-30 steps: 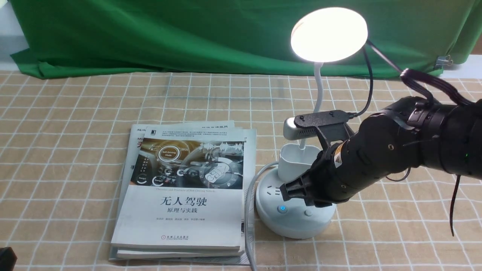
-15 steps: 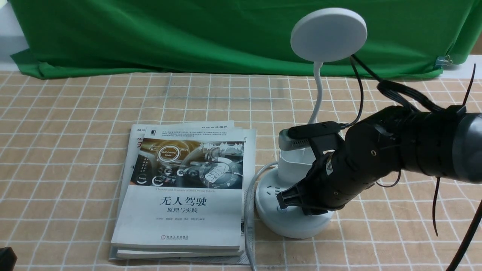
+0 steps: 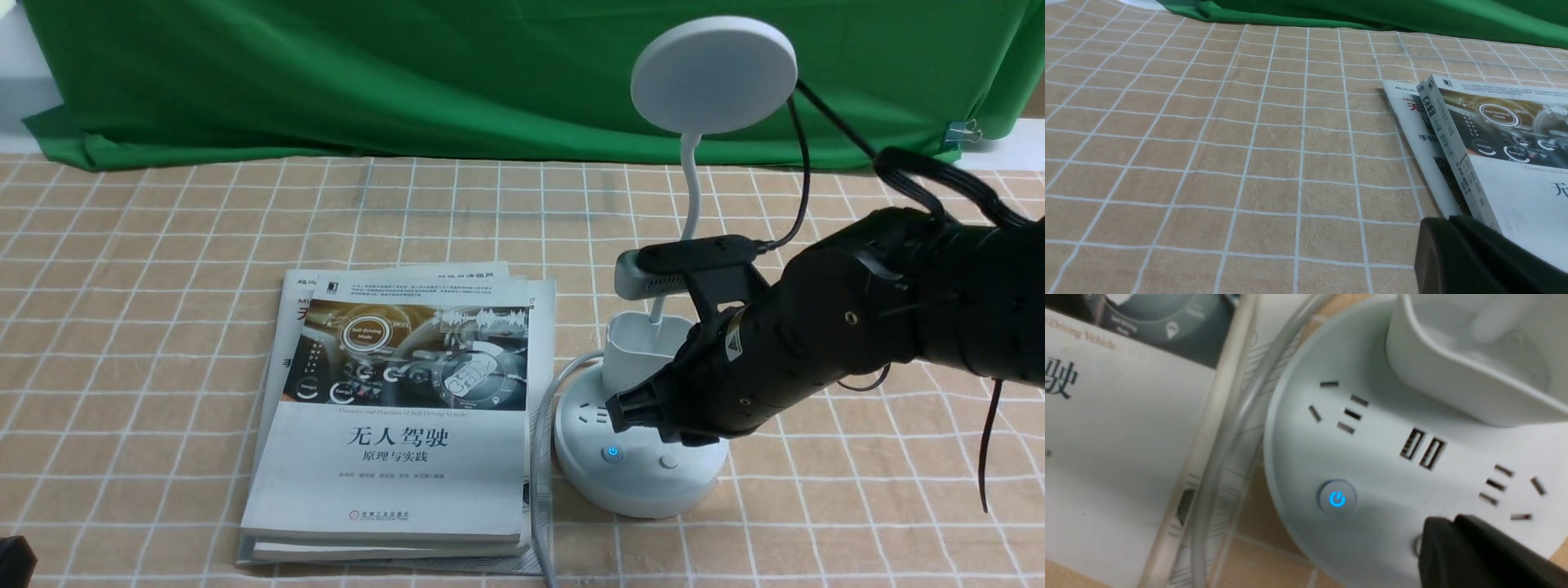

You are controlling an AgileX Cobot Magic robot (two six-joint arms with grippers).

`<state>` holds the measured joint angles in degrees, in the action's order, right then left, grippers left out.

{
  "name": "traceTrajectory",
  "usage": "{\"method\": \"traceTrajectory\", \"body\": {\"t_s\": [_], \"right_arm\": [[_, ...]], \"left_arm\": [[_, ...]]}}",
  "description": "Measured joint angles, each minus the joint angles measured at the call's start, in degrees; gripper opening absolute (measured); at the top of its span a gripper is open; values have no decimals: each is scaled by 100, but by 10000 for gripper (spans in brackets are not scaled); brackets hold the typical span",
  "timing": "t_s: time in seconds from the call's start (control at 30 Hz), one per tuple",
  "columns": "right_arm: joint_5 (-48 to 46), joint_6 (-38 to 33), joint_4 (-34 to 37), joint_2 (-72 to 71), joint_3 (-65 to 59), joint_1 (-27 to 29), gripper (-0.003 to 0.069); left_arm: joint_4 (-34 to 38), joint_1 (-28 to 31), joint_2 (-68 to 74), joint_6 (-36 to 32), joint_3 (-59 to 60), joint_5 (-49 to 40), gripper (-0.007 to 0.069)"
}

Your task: Turn off the desk lamp on the light coffee tablecloth by hand.

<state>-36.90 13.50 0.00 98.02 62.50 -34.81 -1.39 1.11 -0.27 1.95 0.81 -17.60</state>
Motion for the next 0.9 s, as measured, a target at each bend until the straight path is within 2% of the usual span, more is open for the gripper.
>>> {"method": "traceTrajectory", "body": {"t_s": [0.27,0.6,0.9], "right_arm": [[-221,-25,0,-219,-95,0,36],[-425,-50,0,-2266,-1469,0,43],[-1113,-57,0,-3513,-1764,0,59]], "left_arm": [[0,0,0,0,0,0,5],[0,0,0,0,0,0,5],[0,0,0,0,0,0,5]]}}
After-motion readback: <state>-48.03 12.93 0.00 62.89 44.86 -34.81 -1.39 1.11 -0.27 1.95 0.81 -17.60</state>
